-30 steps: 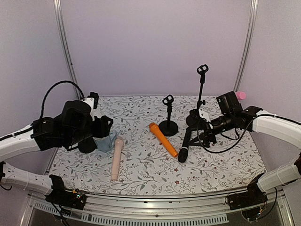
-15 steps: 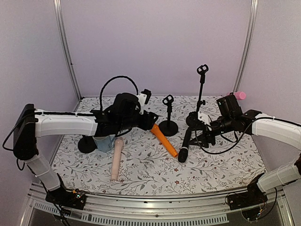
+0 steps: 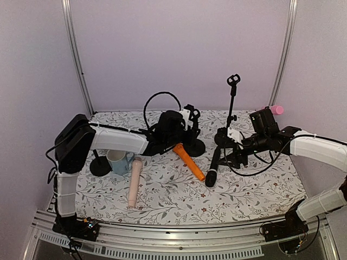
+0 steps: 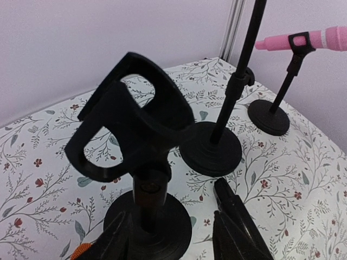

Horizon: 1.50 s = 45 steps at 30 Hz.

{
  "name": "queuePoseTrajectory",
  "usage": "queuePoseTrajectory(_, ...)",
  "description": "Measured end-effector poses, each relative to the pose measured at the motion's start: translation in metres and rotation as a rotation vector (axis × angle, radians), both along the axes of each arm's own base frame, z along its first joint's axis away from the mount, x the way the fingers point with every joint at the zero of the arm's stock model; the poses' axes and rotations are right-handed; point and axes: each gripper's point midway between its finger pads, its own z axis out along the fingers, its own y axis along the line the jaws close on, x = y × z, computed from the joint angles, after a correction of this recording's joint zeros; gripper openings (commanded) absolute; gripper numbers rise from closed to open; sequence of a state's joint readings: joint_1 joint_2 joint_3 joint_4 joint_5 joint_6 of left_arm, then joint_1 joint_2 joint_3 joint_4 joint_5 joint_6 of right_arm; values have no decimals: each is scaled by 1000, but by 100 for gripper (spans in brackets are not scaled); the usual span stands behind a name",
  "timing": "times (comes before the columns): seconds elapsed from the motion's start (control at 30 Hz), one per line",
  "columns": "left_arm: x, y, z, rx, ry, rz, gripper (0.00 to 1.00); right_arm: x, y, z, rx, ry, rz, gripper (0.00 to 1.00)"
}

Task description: Attach the microphones to the stand

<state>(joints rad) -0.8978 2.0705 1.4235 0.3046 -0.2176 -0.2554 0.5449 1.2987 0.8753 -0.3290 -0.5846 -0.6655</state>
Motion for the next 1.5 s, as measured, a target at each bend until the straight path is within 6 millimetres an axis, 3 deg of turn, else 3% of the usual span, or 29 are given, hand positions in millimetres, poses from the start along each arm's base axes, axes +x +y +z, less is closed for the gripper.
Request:
queuePoseTrajectory(0.13, 19, -8, -17, -3, -7, 18, 46, 0, 0, 0, -1, -2, -1, 73)
queuePoseTrajectory(0.33, 50, -16, -23, -30, -40, 63, 35, 1, 0, 0, -3, -4, -4, 73)
queuePoseTrajectory(0.6, 64, -18, -19, -22, -94, 87, 3, 1, -1, -1, -4, -3, -5, 73)
queuePoseTrajectory(1.0, 58, -18, -12, 50, -168, 25, 0, 1, -2, -2, -9, -4, -10, 73)
queuePoseTrajectory(1.13, 51, -17, 19, 87, -226, -20, 0, 1, -2, -2, -10, -5, -10, 73)
queuePoseTrajectory(1.27, 36, -2, 84, 67, -313, -36, 0, 1, -2, -2, -10, -4, -10, 73)
queuePoseTrajectory(1.4, -2, 35, 159, -19, -381, -17, 0, 2, -2, -2, -12, -5, -11, 73)
queuePoseTrajectory(1.5, -37, 63, 181, -50, -385, 10, 0, 3, -2, -3, -16, -8, -16, 73)
